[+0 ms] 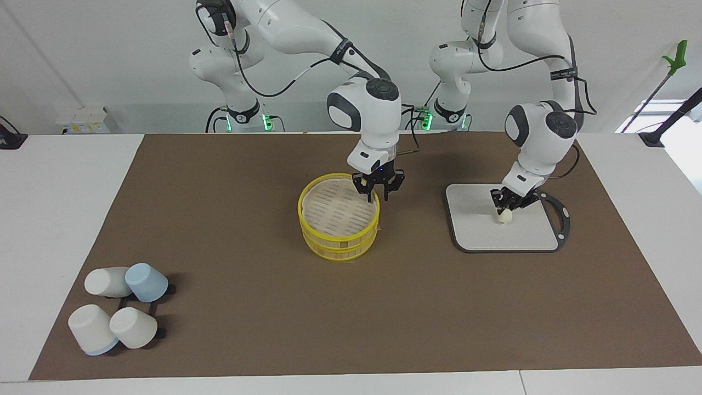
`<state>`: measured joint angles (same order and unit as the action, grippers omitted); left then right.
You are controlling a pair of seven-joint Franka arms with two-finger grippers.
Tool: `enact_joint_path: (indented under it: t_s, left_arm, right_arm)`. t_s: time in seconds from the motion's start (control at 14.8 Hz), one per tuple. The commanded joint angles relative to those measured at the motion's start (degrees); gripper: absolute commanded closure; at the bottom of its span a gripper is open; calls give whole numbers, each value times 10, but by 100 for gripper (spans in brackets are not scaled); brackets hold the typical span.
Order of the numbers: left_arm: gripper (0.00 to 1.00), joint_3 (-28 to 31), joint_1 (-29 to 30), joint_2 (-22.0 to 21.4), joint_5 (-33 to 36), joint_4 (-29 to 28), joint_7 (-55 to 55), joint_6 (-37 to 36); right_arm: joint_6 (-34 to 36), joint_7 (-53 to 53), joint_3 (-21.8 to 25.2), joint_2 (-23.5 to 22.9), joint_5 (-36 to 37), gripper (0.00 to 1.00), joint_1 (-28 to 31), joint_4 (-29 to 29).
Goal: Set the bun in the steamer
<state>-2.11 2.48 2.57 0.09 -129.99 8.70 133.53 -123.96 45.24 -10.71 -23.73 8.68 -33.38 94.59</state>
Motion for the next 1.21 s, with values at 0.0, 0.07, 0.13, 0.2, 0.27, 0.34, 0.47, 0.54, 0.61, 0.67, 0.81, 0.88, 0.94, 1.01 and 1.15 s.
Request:
enact_joint_path:
  t_s: [0.0,0.07,0.13,0.2,0.27,0.34,0.47,0.54,0.61,0.67,0.81,0.88,0.94,1.01,1.15]
  left_arm:
    - [77,-2,-7,-2,-11,109,-19,-145]
    - [77,-4,-8,-4,-11,143,-38,-189]
    - [77,-7,-10,-5,-11,178,-60,-232]
    - [77,-11,-20,-5,-12,211,-84,-270]
    - [77,-13,-27,-5,-15,241,-107,-306]
    - [77,-17,-34,-6,-20,270,-132,-335]
    - [77,-32,-55,-6,-25,309,-214,-360]
    - [77,-43,-72,-1,-24,324,-264,-362]
    - [77,-48,-89,1,-24,335,-307,-362]
    - [77,-49,-106,3,-24,347,-336,-365]
    - [77,-49,-152,7,-24,350,-397,-352]
    - [77,-49,-182,9,-23,346,-444,-331]
    - [77,-49,-211,21,-20,346,-489,-311]
    - [77,-49,-244,34,-18,347,-533,-294]
    - [77,-48,-299,68,-11,350,-599,-260]
  right_arm:
    - [-10,-40,-4,17,8,92,15,24]
    - [-7,-58,-4,17,8,100,22,24]
    - [-4,-62,-4,17,8,100,24,25]
    - [3,-64,-4,17,8,100,30,24]
    - [20,-66,-3,17,8,100,33,13]
    - [49,-67,-3,17,8,100,33,-14]
    - [137,-82,-4,7,6,100,45,-97]
    - [184,-110,-4,7,-1,100,57,-137]
    - [228,-143,-4,10,-3,100,72,-164]
    - [266,-173,-4,13,-2,100,94,-182]
    - [307,-255,-4,43,-5,100,144,-179]
    - [329,-299,-4,53,-6,100,174,-171]
    - [345,-338,-4,60,-6,100,203,-167]
    - [353,-381,-4,71,-7,100,232,-159]
    - [353,-453,-4,89,-24,100,286,-137]
